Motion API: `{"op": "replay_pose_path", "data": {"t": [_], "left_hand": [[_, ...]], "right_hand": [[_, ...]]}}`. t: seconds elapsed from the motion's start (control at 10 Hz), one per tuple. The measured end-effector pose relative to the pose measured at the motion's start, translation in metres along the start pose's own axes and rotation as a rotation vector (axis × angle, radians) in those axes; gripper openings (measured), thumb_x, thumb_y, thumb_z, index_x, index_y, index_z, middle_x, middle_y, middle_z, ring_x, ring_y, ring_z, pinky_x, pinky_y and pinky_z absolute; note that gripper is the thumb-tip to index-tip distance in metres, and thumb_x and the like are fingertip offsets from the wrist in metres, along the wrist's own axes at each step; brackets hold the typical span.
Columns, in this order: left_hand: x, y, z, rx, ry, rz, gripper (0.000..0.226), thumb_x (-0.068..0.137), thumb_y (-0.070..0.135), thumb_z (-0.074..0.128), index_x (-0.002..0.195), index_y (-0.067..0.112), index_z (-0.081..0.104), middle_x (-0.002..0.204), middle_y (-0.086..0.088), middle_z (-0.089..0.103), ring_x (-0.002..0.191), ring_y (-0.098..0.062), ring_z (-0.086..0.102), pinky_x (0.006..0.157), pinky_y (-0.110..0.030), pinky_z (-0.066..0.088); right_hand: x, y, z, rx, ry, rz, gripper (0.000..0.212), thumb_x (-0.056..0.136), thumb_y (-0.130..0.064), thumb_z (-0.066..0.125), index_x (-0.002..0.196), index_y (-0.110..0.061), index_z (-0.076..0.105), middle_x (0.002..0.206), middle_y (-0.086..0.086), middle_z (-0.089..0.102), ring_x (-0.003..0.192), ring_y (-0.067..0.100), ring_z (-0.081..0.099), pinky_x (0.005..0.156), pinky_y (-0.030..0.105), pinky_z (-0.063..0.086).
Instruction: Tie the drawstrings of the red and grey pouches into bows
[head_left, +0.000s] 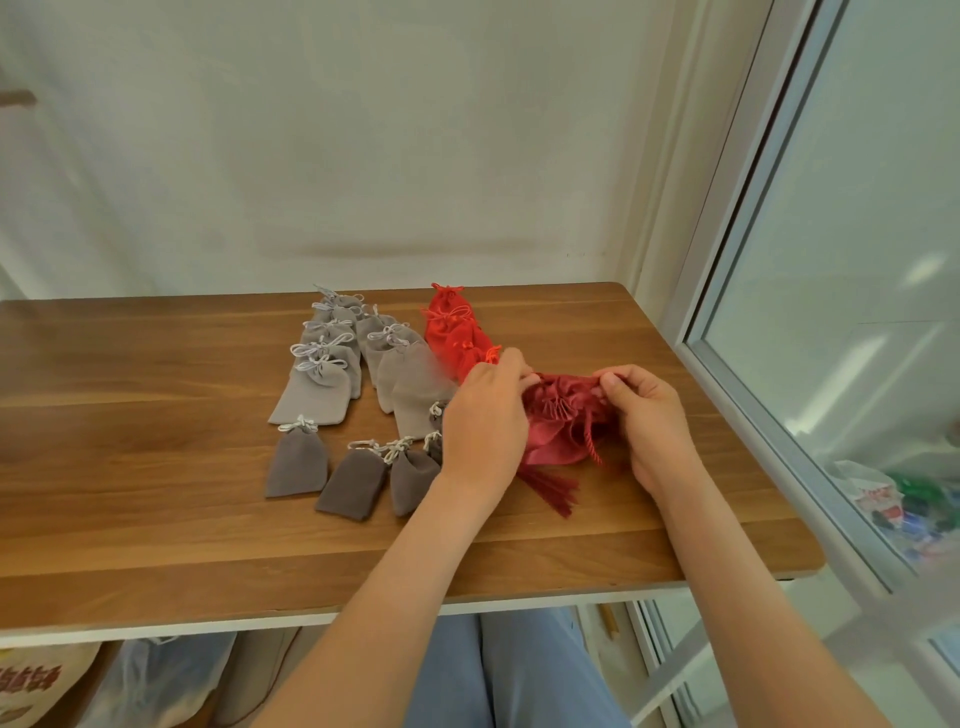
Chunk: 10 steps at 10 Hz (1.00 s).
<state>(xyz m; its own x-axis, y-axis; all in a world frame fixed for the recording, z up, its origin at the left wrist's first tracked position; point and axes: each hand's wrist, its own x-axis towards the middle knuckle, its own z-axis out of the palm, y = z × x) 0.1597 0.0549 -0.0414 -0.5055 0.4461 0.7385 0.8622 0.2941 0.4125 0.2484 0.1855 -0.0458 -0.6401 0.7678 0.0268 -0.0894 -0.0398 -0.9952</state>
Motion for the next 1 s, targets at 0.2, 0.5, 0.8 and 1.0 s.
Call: {"op": "replay_pose_path", "data": {"t": [0.2,0.5,0.8,1.0], "left_hand": [[0.002,-0.003,-0.011,0.062,0.026,-0.055,0.031,0.087,0.024,0.028,0.075,0.008,0.052,0.060,-0.003,0.061,0.056,-0.019,0.054,0.040,-0.038,0.044],[0.003,0.001,-0.003,0.029,-0.236,-0.231,0.003,0.096,0.007,0.046,0.097,0.007,0.049,0.090,-0.002,0.071,0.078,-0.021,0.065,0.059,-0.039,0.050],[0.018,0.003,-0.011,0.091,-0.438,-0.151,0.019,0.099,0.028,0.044,0.104,0.010,0.049,0.075,-0.002,0.057,0.070,-0.022,0.055,0.056,-0.031,0.036],[0.025,0.006,-0.013,0.027,-0.219,-0.115,0.019,0.095,0.030,0.048,0.098,0.013,0.056,0.085,-0.004,0.060,0.087,-0.022,0.051,0.068,-0.031,0.038]], "right_hand": [[0.008,0.000,0.000,-0.037,0.230,0.014,0.023,0.094,-0.008,0.053,0.079,-0.017,0.067,0.075,0.000,0.067,0.066,0.006,0.062,0.065,0.020,0.049],[0.011,0.005,-0.005,-0.233,0.356,-0.013,0.014,0.095,-0.018,0.054,0.092,-0.019,0.068,0.072,-0.001,0.065,0.063,0.013,0.061,0.064,0.030,0.053],[0.003,0.010,0.005,-0.571,-0.006,-0.233,0.028,0.091,-0.040,0.056,0.112,-0.021,0.056,0.111,-0.005,0.056,0.106,0.012,0.052,0.084,0.023,0.038],[-0.004,-0.002,0.007,-0.925,0.086,-0.320,0.048,0.086,-0.055,0.044,0.131,-0.039,0.048,0.140,-0.003,0.037,0.127,0.022,0.026,0.096,0.036,0.017]]}}
